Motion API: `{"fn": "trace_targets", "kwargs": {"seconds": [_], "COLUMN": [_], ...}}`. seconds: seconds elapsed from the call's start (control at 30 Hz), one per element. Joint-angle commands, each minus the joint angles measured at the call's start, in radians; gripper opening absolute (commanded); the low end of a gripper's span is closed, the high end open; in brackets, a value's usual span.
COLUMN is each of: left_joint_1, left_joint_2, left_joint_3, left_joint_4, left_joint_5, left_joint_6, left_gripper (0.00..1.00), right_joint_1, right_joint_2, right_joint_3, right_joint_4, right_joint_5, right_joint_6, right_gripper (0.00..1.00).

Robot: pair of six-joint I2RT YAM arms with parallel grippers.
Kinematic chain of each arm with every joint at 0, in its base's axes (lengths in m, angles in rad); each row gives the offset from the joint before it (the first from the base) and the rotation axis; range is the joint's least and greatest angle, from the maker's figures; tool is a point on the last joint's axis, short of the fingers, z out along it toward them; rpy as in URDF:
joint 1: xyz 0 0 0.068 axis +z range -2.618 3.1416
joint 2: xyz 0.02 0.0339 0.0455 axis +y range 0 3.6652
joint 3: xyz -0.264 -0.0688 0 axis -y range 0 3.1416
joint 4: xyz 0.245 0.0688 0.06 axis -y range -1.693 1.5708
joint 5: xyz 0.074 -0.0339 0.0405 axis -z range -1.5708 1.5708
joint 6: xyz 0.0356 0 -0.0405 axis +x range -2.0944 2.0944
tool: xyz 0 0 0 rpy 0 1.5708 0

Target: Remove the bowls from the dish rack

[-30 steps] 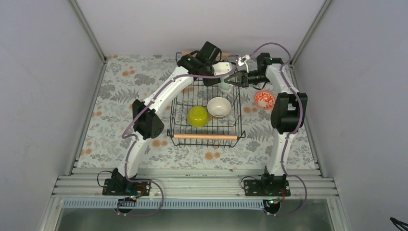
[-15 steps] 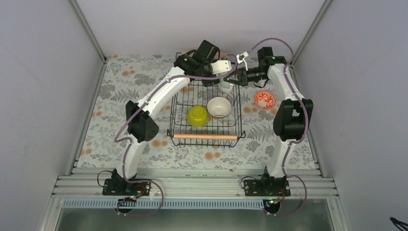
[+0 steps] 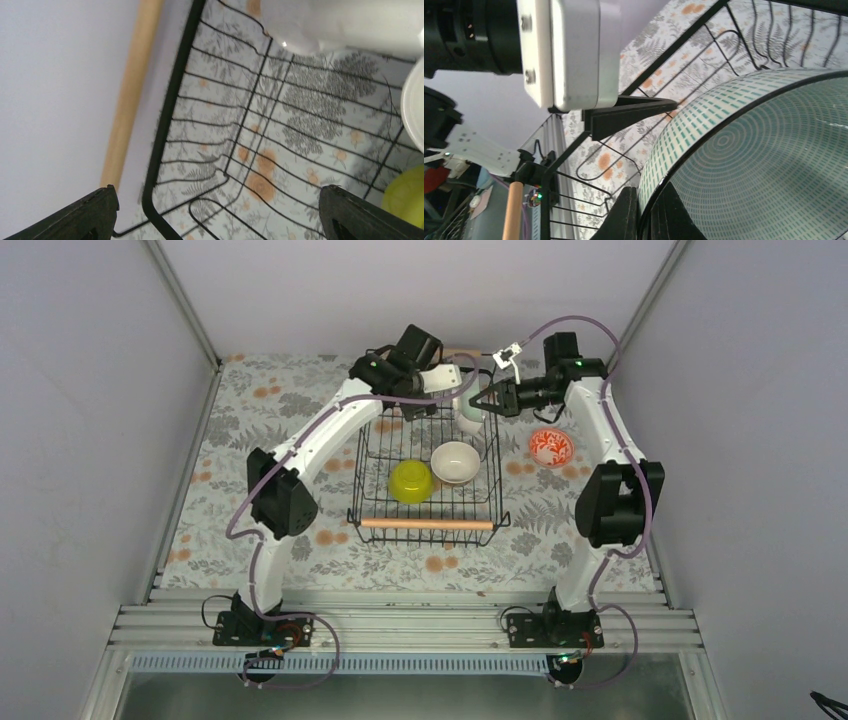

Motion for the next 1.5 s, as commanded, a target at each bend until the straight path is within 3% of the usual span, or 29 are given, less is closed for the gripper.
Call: {"fn": "trace_targets", "kwargs": {"seconds": [0.0,0.2,0.6,0.9,1.13,1.47], "left_joint_1": [0.010,0.037,0.050,0.052,0.054,0.054], "left_joint_2": [-0.100,-0.141,-0.131,-0.098,-0.105,-0.136], "left_joint_3": [-0.134,-0.171,-0.223,-0.258,-0.306,-0.403], "left_joint_4": [0.084,0.124,0.183,0.218,0.247,0.289], "left_joint_5": [-0.092,-0.136,-0.211,-0.219,-0.210,-0.201], "left_joint_6": [0.028,0.034,0.039,0.044,0.038,0.037], "left_gripper": [1.00,1.00,1.00,1.00,1.00,1.00], "right_joint_1": [-0.009,-0.012,-0.046,-0.094,-0.146,-0.220], "right_joint_2": [-0.066,-0.160,-0.274,-0.327,-0.347,-0.308], "right_joint_3": [0.016,0.011,0.103,-0.036,-0.203,-0.302], "right_joint_4": [0.051,0.072,-0.045,-0.055,-0.002,0.016], "right_joint_5": [0.080,0.357,0.729,0.876,0.946,0.999], "right_joint_6": [0.036,0.095,0.107,0.071,0.036,-0.027], "right_gripper": [0.04,0.04,0.04,0.04,0.04,0.04]}}
